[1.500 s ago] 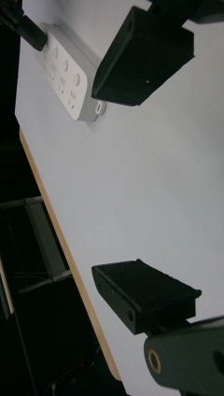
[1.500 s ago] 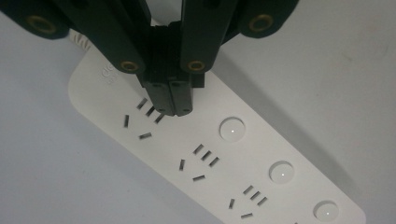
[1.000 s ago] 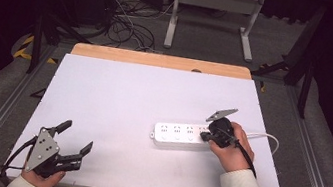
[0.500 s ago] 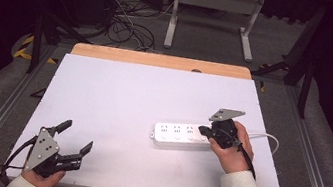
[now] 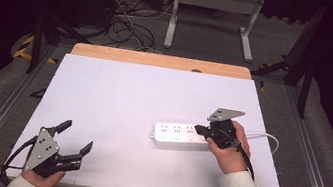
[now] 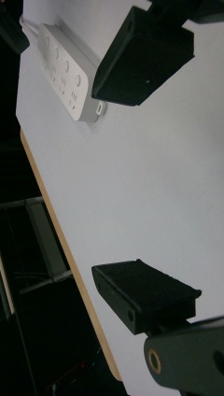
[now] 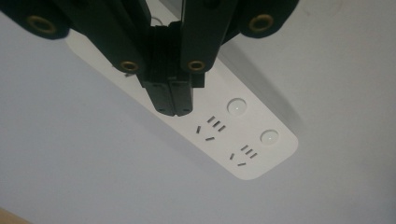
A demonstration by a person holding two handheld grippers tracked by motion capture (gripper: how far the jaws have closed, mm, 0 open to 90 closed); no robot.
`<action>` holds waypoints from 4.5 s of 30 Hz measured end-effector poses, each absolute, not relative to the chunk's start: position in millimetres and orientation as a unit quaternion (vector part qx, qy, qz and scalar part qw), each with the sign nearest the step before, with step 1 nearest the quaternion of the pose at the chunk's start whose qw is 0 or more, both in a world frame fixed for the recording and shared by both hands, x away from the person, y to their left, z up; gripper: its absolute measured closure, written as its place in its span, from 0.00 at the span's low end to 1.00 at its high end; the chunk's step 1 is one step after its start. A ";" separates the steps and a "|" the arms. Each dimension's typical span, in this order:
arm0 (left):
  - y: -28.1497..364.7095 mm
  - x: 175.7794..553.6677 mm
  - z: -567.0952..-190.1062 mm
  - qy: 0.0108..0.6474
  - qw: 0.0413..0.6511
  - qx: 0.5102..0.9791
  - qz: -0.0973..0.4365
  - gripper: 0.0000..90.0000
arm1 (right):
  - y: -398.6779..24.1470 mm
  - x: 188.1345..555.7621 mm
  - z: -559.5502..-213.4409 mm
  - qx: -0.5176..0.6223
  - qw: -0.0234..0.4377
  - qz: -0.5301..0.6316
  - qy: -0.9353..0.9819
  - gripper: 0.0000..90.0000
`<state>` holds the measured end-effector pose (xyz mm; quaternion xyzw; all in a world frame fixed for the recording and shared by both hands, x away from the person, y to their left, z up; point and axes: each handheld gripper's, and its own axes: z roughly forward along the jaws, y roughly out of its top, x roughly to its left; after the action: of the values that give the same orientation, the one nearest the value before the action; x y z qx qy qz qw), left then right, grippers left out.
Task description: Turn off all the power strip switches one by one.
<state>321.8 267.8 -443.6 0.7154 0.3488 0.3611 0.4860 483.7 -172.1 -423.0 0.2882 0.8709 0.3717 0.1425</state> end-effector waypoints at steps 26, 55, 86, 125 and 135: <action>268.0 321.8 -443.7 0.349 0.487 0.715 0.360 0.17 | -153.6 490.6 -445.1 0.282 0.115 0.330 0.893 1.00; 267.8 321.3 -443.6 0.349 0.485 0.716 0.360 0.16 | -149.5 488.4 -447.7 0.293 0.120 0.311 0.896 1.00; 267.9 321.8 -443.9 0.351 0.486 0.715 0.360 0.16 | -157.5 475.6 -423.1 0.278 0.157 0.391 0.863 1.00; 268.1 321.8 -443.9 0.350 0.486 0.716 0.359 0.16 | -112.5 483.1 -439.3 0.249 0.118 0.370 0.887 1.00; 268.1 321.7 -443.9 0.350 0.486 0.716 0.360 0.16 | -110.6 485.9 -444.0 0.251 0.114 0.335 0.901 1.00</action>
<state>321.7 268.1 -443.9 0.7156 0.3496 0.3599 0.4860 485.9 -110.6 -444.0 0.2509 0.9010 0.3349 0.1144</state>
